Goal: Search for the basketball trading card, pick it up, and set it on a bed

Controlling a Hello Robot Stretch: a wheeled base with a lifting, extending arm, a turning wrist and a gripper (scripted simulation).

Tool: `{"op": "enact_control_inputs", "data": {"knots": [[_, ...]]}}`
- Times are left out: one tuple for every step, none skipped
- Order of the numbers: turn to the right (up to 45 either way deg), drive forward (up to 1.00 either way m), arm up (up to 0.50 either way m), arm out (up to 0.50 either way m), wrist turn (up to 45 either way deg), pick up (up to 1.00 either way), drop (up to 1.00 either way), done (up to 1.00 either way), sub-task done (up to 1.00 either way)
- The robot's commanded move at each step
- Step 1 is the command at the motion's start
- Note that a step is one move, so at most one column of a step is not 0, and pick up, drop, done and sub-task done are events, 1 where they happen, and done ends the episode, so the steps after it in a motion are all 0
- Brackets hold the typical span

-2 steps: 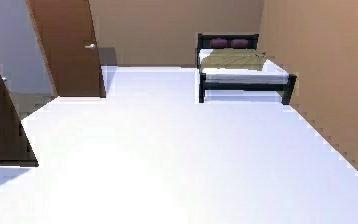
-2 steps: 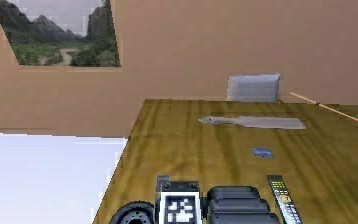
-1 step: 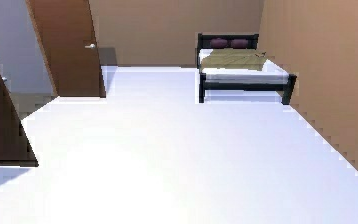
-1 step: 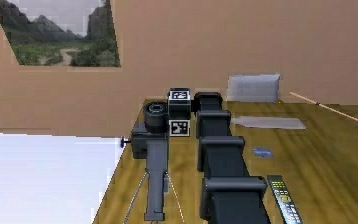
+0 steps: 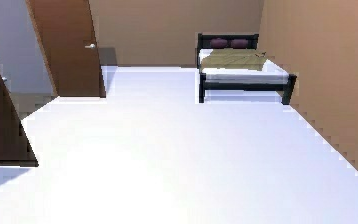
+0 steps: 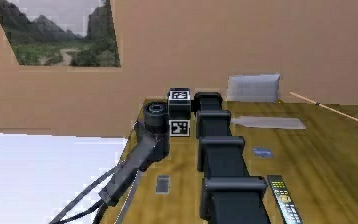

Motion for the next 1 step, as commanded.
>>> {"op": "enact_control_inputs", "data": {"knots": [[0.0, 0.0, 0.0, 0.0, 45.0, 0.0, 0.0, 0.0, 0.0]]}}
